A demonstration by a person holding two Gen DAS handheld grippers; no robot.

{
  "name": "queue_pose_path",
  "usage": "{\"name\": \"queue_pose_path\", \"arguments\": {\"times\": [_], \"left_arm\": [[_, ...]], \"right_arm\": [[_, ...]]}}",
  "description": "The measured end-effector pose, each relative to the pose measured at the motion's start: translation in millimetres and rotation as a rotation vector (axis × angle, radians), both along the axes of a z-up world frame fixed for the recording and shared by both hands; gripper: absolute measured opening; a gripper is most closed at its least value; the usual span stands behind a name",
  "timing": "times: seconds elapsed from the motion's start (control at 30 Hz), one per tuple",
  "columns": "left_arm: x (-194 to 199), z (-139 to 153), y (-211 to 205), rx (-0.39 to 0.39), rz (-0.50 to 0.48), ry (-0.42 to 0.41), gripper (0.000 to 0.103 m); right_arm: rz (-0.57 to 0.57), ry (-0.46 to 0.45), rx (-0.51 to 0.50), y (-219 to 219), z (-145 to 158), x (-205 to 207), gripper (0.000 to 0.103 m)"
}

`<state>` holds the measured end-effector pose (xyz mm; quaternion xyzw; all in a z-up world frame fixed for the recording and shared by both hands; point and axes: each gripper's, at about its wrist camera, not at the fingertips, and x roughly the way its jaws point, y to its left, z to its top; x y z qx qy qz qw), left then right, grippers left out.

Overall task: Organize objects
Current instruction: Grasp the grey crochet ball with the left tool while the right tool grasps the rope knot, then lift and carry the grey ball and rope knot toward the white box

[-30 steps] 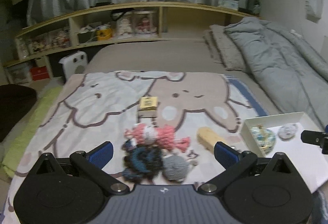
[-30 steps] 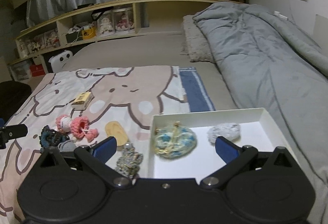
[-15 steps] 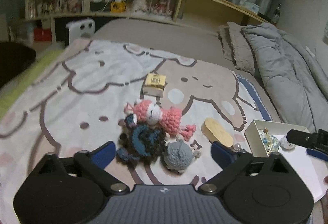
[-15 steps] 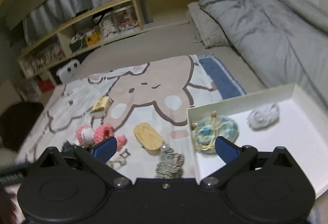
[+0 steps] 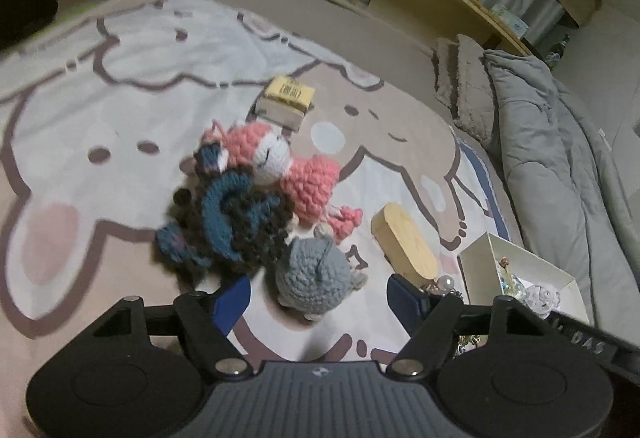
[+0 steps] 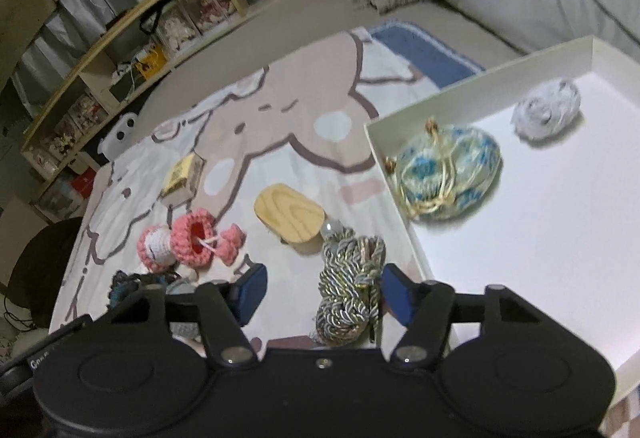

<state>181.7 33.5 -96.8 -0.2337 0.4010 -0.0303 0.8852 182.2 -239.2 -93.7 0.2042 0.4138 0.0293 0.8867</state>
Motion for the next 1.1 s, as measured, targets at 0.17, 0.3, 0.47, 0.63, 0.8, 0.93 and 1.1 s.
{"name": "queue_pose_path", "arguments": {"times": [0.17,0.3,0.47,0.63,0.8,0.93,1.1], "left_arm": [[14.1,-14.6,0.6,-0.037,0.022,0.024,0.068],[21.8,-22.3,-4.3,-0.011,0.019,0.03,0.068],[28.4,-31.2,-7.3,0.017,0.009,0.028,0.064],[30.8,-30.7,-10.3,0.038,-0.032,0.023,0.051],[26.5,-23.0,-17.9,0.091,-0.083,0.044,0.051],[16.8,-11.9,-20.2,0.099,-0.108,0.044,0.051],[-3.2,-1.0,-15.4,0.117,-0.11,0.05,0.051]], "right_arm": [[0.035,0.037,-0.055,6.8,-12.7,9.5,0.051],[0.079,0.038,-0.117,13.7,-18.5,12.1,0.049],[0.174,0.026,-0.246,32.4,-24.2,9.6,0.05],[0.244,0.006,-0.38,42.7,-31.1,5.3,0.044],[0.256,0.022,-0.378,41.0,-26.4,3.5,0.035],[0.269,0.016,-0.361,37.0,-19.3,-3.8,0.033],[0.291,0.015,-0.301,29.7,-6.1,-21.3,0.029]]}}
